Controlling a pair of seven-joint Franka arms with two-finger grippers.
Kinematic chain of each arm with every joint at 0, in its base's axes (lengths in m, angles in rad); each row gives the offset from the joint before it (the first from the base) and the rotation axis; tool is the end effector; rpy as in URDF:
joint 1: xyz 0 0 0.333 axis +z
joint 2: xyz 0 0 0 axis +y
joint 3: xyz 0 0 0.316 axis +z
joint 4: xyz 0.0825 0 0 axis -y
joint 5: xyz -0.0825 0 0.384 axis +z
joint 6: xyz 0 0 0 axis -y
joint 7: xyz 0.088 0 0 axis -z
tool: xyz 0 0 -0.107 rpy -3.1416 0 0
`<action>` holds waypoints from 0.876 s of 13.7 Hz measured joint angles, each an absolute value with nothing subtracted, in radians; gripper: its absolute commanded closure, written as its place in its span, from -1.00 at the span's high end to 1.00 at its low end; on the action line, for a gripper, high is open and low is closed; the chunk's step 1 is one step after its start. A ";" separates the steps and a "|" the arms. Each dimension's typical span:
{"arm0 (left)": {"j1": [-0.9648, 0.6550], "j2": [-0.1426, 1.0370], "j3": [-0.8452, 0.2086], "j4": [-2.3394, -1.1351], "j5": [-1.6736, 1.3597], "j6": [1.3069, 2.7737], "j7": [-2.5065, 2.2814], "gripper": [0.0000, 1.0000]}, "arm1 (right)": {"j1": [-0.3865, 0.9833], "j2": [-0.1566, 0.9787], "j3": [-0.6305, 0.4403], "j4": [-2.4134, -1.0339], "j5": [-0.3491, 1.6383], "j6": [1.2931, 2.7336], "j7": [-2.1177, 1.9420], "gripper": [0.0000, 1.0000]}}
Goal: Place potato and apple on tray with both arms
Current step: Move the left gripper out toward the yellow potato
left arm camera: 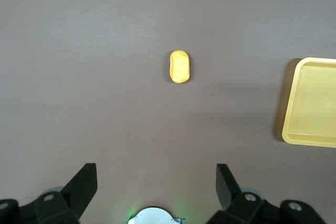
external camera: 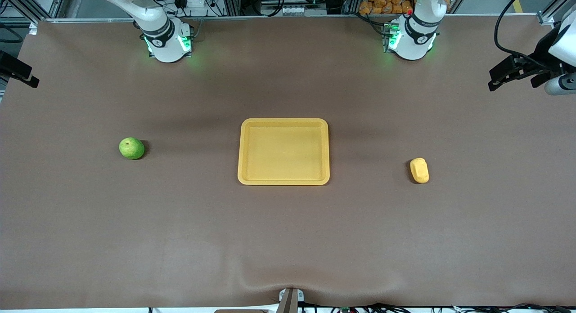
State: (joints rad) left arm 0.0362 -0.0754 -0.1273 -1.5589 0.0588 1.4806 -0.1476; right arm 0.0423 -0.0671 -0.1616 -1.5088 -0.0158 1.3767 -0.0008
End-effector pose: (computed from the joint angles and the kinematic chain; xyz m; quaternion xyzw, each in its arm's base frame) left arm 0.5199 -0.0437 0.6627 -0.9989 -0.0310 -0.0023 0.0340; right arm 0.5082 -0.0664 0.6721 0.9976 -0.0601 -0.0330 0.0004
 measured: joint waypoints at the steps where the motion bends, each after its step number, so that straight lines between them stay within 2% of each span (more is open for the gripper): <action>1: 0.036 -0.075 -0.127 -1.559 0.059 1.481 -0.148 1.00 | 0.042 -0.067 -0.162 -1.509 -0.016 1.376 -0.001 1.00; 7: 0.038 -0.071 -0.125 -1.559 0.059 1.481 -0.148 1.00 | 0.042 -0.065 -0.162 -1.511 -0.016 1.375 0.000 1.00; 12: 0.040 -0.016 -0.125 -1.578 0.059 1.481 -0.148 1.00 | 0.027 -0.046 -0.165 -1.511 -0.016 1.374 0.001 1.00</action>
